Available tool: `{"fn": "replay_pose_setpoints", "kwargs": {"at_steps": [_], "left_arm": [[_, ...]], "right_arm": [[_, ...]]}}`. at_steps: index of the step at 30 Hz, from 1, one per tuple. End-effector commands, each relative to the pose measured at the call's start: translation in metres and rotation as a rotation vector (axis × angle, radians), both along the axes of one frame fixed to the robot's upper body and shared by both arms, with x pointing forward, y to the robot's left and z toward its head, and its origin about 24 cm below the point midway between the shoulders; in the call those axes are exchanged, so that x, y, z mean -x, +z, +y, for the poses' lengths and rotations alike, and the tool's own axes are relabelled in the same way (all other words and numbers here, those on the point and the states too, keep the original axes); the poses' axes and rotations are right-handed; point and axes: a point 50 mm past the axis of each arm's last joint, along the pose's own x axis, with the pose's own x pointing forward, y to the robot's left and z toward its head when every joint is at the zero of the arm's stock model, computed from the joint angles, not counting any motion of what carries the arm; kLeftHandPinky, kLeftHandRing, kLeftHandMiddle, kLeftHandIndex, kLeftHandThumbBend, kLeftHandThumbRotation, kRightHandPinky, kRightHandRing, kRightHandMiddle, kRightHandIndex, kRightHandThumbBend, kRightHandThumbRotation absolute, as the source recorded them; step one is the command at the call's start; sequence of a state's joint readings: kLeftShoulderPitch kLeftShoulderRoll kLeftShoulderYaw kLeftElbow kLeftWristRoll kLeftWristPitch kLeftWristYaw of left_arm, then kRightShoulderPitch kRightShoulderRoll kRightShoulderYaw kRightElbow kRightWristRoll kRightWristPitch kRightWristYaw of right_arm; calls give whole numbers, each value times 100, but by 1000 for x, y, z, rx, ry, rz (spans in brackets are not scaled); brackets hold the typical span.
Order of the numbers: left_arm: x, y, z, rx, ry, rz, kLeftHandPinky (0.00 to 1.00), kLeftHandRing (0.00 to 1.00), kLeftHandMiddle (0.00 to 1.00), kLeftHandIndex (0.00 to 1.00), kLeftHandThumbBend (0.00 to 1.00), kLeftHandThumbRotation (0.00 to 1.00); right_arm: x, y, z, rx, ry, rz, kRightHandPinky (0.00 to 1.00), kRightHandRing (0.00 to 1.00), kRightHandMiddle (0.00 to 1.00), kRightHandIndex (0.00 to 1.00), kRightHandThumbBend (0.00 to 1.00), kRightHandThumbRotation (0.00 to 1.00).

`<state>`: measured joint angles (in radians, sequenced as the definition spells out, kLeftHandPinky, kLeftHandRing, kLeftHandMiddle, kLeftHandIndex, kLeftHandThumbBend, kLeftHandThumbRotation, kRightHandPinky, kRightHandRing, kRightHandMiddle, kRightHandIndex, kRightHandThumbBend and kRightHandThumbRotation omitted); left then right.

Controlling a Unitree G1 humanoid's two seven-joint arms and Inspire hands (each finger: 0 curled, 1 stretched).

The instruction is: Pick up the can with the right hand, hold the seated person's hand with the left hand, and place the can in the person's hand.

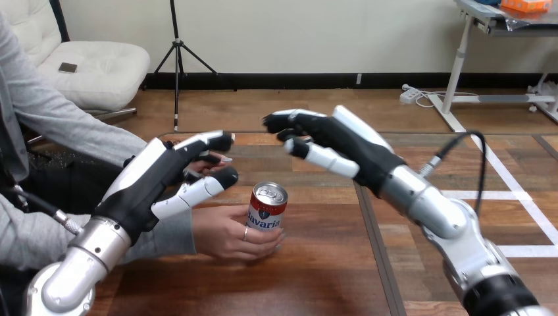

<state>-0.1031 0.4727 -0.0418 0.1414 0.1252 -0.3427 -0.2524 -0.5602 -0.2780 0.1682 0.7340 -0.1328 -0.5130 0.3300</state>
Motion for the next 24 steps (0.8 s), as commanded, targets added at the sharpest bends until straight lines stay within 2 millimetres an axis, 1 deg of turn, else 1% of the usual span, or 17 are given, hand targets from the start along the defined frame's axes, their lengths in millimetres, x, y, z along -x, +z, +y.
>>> {"fn": "replay_pose_setpoints", "kwargs": {"at_steps": [1, 6, 9, 10, 13, 18, 24], "left_arm": [[-1, 10, 2, 127, 60, -111, 61, 86, 89, 88, 100, 100], [6, 7, -1, 235, 101, -152, 64, 87, 89, 88, 100, 100], [10, 4, -3, 288, 114, -159, 68, 88, 90, 89, 99, 100], [11, 3, -4, 301, 116, -161, 71, 88, 90, 89, 97, 100], [16, 0, -6, 331, 123, -168, 73, 89, 90, 89, 94, 100], [22, -4, -9, 364, 124, -176, 73, 88, 89, 89, 92, 100], [32, -8, -15, 430, 113, -183, 71, 87, 87, 88, 87, 100]], "right_arm": [[4, 17, -7, -119, -28, -85, 75, 85, 85, 84, 100, 100], [15, 12, -13, -183, -45, -91, 77, 86, 86, 86, 98, 100], [22, 10, -16, -226, -54, -85, 79, 87, 87, 87, 97, 100], [24, 9, -17, -241, -58, -82, 79, 87, 88, 87, 97, 100], [31, 6, -19, -282, -69, -73, 80, 87, 88, 87, 97, 100], [41, 1, -23, -335, -82, -53, 81, 88, 89, 88, 99, 100], [54, -5, -25, -371, -88, -44, 82, 88, 90, 89, 99, 100]]}}
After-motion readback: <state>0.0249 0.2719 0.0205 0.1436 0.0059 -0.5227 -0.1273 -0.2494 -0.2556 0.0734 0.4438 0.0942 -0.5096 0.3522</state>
